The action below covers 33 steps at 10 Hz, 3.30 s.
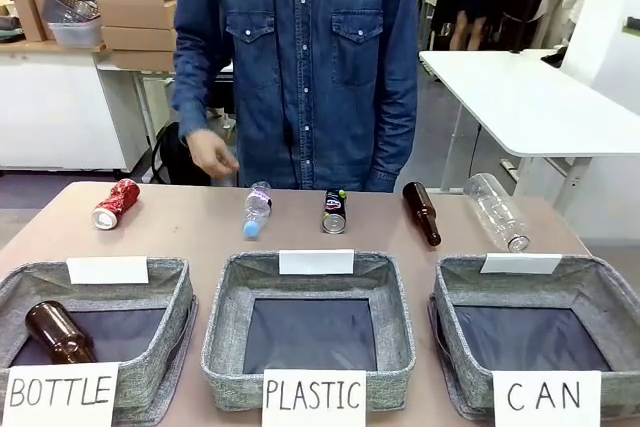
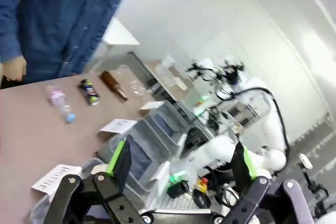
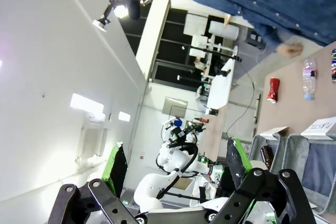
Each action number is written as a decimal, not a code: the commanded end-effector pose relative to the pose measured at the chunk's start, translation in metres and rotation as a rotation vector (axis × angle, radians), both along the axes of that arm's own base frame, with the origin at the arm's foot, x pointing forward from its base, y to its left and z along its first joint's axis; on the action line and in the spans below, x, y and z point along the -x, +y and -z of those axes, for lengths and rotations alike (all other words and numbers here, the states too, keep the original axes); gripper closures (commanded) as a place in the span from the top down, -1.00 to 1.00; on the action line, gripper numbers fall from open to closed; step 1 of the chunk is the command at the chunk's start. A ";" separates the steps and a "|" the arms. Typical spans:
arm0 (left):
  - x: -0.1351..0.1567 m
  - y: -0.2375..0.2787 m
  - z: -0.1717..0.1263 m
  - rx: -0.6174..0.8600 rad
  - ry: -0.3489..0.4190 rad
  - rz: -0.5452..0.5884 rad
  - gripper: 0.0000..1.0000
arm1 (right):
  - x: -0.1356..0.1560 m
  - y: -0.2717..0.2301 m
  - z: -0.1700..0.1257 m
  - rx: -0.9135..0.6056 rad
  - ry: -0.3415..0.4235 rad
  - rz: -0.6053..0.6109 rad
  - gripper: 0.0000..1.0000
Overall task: Sort the can waste into the basket.
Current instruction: Pick up the can waste from the table and place it in the right Fabric basket.
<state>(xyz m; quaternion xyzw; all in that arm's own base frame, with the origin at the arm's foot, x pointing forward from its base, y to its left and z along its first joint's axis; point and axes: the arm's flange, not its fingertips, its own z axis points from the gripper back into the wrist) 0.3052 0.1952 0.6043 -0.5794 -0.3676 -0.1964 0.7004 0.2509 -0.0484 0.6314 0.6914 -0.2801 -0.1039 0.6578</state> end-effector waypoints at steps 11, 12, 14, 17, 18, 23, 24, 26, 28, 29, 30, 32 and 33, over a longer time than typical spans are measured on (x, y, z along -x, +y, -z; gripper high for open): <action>-0.244 -0.147 0.148 -1.145 0.417 -0.179 1.00 | -0.003 0.004 -0.004 -0.021 -0.011 -0.001 1.00; -0.245 -0.147 0.141 -1.005 0.507 -0.154 1.00 | -0.003 0.004 -0.004 -0.021 -0.011 -0.001 1.00; -0.237 -0.152 0.158 -1.172 0.377 -0.194 1.00 | -0.003 0.004 -0.004 -0.021 -0.011 -0.001 1.00; -0.272 -0.157 0.184 -1.213 0.482 -0.197 1.00 | -0.003 0.004 -0.004 -0.021 -0.011 -0.001 1.00; -0.299 -0.155 0.202 -1.255 0.492 -0.171 1.00 | -0.003 0.004 -0.004 -0.021 -0.011 -0.001 1.00; -0.354 -0.141 0.246 -1.269 0.597 -0.127 1.00 | -0.003 0.004 -0.004 -0.021 -0.011 -0.001 1.00; -0.358 -0.138 0.255 -1.278 0.623 -0.136 1.00 | -0.003 0.004 -0.004 -0.021 -0.011 -0.001 1.00; -0.361 -0.133 0.263 -1.266 0.626 -0.119 1.00 | -0.003 0.004 -0.004 -0.021 -0.011 -0.001 1.00; -0.362 -0.130 0.272 -1.250 0.622 -0.094 1.00 | -0.003 0.004 -0.004 -0.021 -0.011 -0.001 1.00; -0.363 -0.131 0.277 -1.253 0.633 -0.073 1.00 | -0.003 0.004 -0.004 -0.021 -0.011 -0.001 1.00; -0.362 -0.131 0.279 -1.246 0.625 -0.042 -0.19 | -0.003 0.004 -0.004 -0.021 -0.011 -0.001 1.00; -0.362 -0.132 0.282 -1.235 0.634 -0.015 -1.00 | -0.003 0.004 -0.004 -0.021 -0.011 -0.001 1.00; -0.362 -0.133 0.284 -1.243 0.635 -0.017 -1.00 | -0.003 0.004 -0.004 -0.021 -0.011 -0.001 1.00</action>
